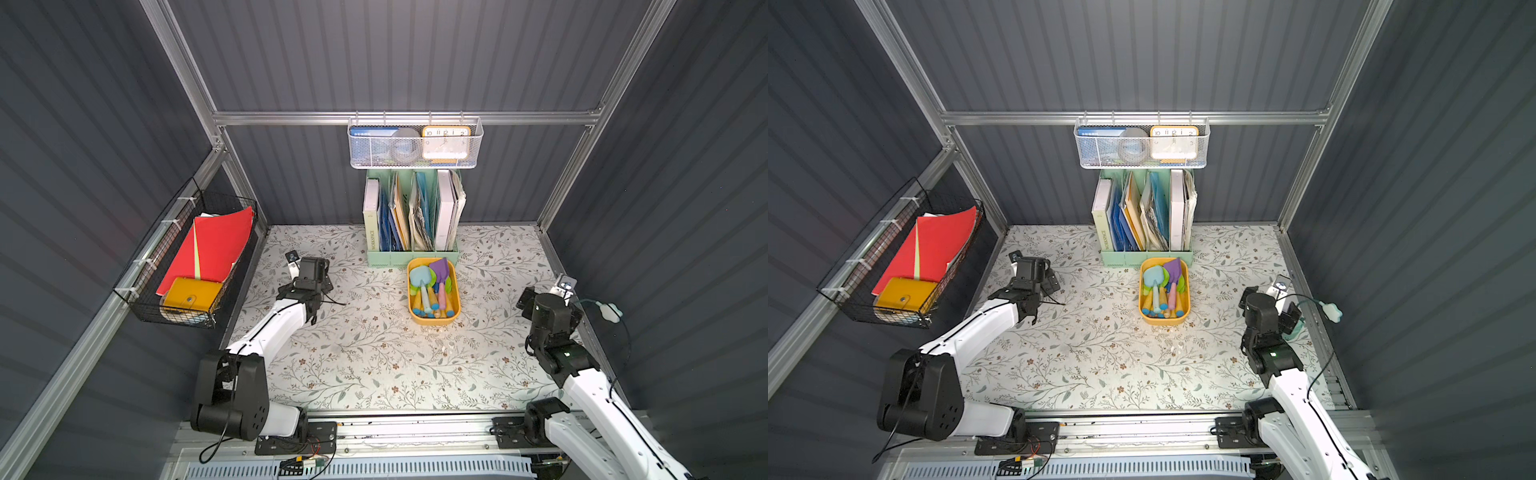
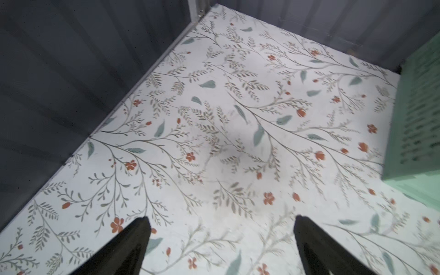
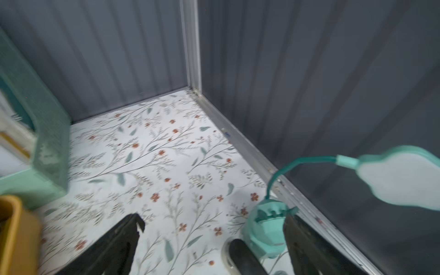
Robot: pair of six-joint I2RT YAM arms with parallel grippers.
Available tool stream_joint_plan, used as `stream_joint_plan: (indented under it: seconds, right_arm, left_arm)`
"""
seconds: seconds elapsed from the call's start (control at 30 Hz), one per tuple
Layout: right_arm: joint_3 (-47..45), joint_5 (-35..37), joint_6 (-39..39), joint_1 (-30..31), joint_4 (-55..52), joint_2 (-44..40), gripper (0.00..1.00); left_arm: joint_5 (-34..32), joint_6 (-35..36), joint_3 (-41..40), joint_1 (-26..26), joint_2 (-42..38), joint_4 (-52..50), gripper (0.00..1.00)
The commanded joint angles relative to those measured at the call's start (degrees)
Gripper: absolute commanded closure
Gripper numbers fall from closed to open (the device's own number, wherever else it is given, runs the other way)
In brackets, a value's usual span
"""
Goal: Put the shovel into the storage box
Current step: Reset both arms
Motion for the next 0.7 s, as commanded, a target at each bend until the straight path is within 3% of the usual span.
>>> stream_joint_plan:
  seconds: [0.0,0.1,0.2,0.3,0.5,0.57,0.67]
  right_arm:
    - [-3.1,4.1,-0.9,-0.8,8.8,1.8,0.01]
    - [-4.2,2.6,2.8,-0.8,11.0,8.8,0.01]
    - [-8.6,-1.0,0.5,-0.7,24.7,16.8,0.01]
    - [-12.8,-2.9,-5.3,-0.7,44.3,24.0,0.01]
    - [-11.1,-9.2,-7.4,-2.0,53.1,32.3,0.02]
    - [-12.4,-14.0,-5.9,-3.7,59.5,36.8,0.01]
    - [-12.9,-18.7,-9.9,-3.9,72.4,45.1,0.01]
  left_arm:
    - [-1.8,4.5,-6.8,3.5,-3.7,12.2,0.00]
    - [-3.1,7.3,-10.1,6.5,-3.6,17.8,0.00]
    - [-4.0,9.8,-11.9,10.0,-1.5,22.7,0.00]
    - [2.3,11.1,-15.8,13.2,-0.8,33.7,0.00]
    - [8.1,12.1,-19.7,13.4,5.2,54.2,0.00]
    - [11.4,11.7,-21.9,13.5,7.4,62.5,0.00]
    - [14.7,13.1,-23.8,13.5,11.9,70.7,0.00]
